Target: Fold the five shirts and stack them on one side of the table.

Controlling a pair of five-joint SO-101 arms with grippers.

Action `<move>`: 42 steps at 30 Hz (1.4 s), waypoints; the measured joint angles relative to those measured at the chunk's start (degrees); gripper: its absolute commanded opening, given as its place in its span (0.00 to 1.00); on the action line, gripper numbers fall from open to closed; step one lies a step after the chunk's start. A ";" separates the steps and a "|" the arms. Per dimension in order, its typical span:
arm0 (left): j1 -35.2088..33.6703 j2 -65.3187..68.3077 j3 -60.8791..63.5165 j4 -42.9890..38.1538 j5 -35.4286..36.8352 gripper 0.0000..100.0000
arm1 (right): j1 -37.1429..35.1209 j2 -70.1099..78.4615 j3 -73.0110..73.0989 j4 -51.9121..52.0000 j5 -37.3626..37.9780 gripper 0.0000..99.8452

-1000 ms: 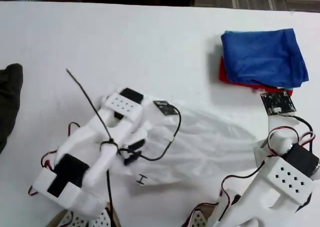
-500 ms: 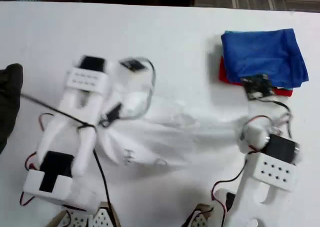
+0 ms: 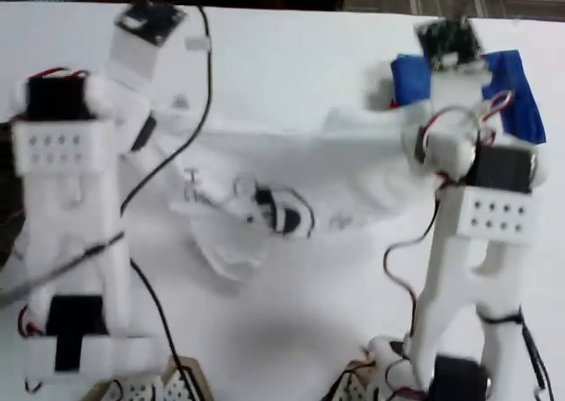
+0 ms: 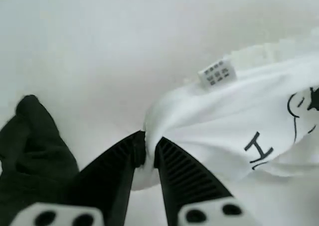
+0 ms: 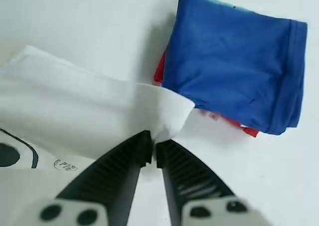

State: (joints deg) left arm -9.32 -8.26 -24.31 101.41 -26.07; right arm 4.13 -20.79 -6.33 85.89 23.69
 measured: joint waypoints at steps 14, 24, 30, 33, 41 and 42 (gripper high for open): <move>0.00 -18.29 -1.23 0.00 -0.18 0.03 | -1.14 4.13 -28.92 11.52 -0.44 0.02; -0.09 -18.81 12.48 0.00 -0.09 0.03 | -1.14 4.31 -24.79 14.15 -1.85 0.02; 0.00 -18.73 35.16 -0.70 0.00 0.03 | -1.14 4.40 -10.29 14.15 -1.85 0.02; 0.18 -18.73 44.75 -2.73 0.00 0.03 | -1.14 4.40 -2.02 14.15 -1.85 0.02; 2.90 -18.73 64.26 -11.52 0.00 0.03 | -1.14 4.40 19.08 9.85 -0.18 0.02; 3.43 -18.73 66.11 -12.40 0.00 0.03 | -1.14 4.40 21.89 8.70 0.53 0.02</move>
State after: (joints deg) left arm -5.89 -26.99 41.80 89.01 -26.07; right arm 2.99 -16.40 15.56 94.59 24.22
